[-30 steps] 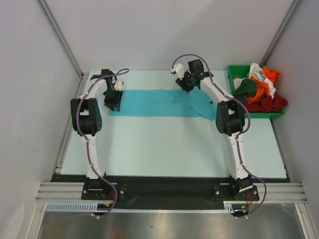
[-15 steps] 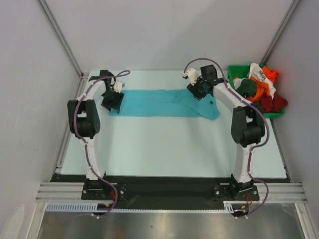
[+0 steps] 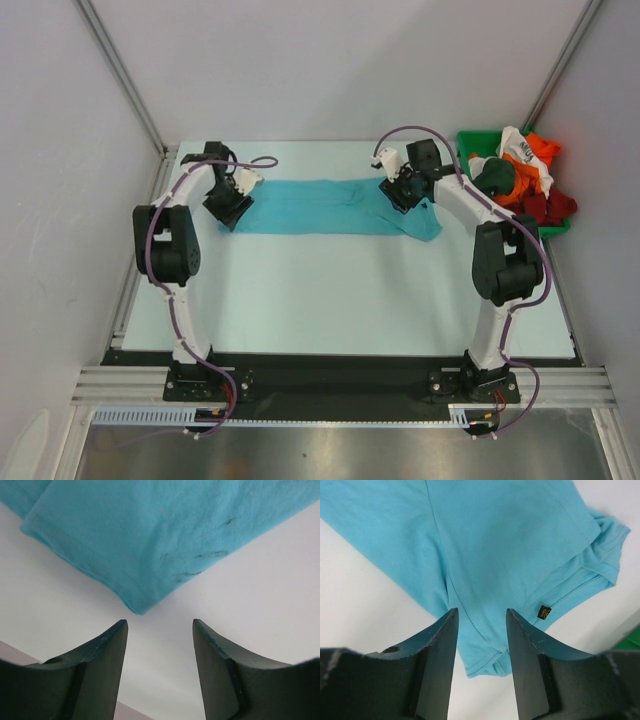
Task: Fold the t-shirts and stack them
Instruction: Fold the tshirt
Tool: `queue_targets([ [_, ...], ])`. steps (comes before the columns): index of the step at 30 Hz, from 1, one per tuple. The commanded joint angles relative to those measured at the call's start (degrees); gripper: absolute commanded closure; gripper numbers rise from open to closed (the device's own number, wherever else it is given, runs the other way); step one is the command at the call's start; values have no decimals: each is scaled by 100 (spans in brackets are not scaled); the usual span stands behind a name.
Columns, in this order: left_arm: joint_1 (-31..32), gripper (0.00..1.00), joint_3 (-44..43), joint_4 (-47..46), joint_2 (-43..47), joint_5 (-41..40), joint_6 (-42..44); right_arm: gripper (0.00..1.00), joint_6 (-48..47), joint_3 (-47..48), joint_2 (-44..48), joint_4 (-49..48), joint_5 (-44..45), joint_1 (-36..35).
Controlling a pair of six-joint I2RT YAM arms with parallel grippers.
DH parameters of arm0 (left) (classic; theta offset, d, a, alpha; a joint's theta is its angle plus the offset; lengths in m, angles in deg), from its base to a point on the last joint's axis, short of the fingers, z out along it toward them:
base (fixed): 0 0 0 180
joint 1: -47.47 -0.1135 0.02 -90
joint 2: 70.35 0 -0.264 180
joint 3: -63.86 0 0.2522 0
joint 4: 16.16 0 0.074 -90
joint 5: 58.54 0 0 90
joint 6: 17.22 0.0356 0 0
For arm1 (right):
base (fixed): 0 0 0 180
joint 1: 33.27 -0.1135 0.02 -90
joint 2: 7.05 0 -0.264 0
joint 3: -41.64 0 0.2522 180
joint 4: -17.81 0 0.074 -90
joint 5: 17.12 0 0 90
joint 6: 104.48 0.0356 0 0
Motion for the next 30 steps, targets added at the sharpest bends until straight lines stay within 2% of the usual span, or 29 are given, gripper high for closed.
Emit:
queue_targets([
  [1,28,41,-510,109,-271,-76,628,51,-4,-106,263,5,-9,-86],
  [10,28,49,-1259,724,-1055,126,734,51,-101,-264,421,14,158,-42],
  [19,28,47,-1022,707,-792,196,760,51,-119,-352,422,-74,228,63],
  [30,11,47,-548,567,-818,-93,919,51,-154,-115,237,-74,254,-51],
])
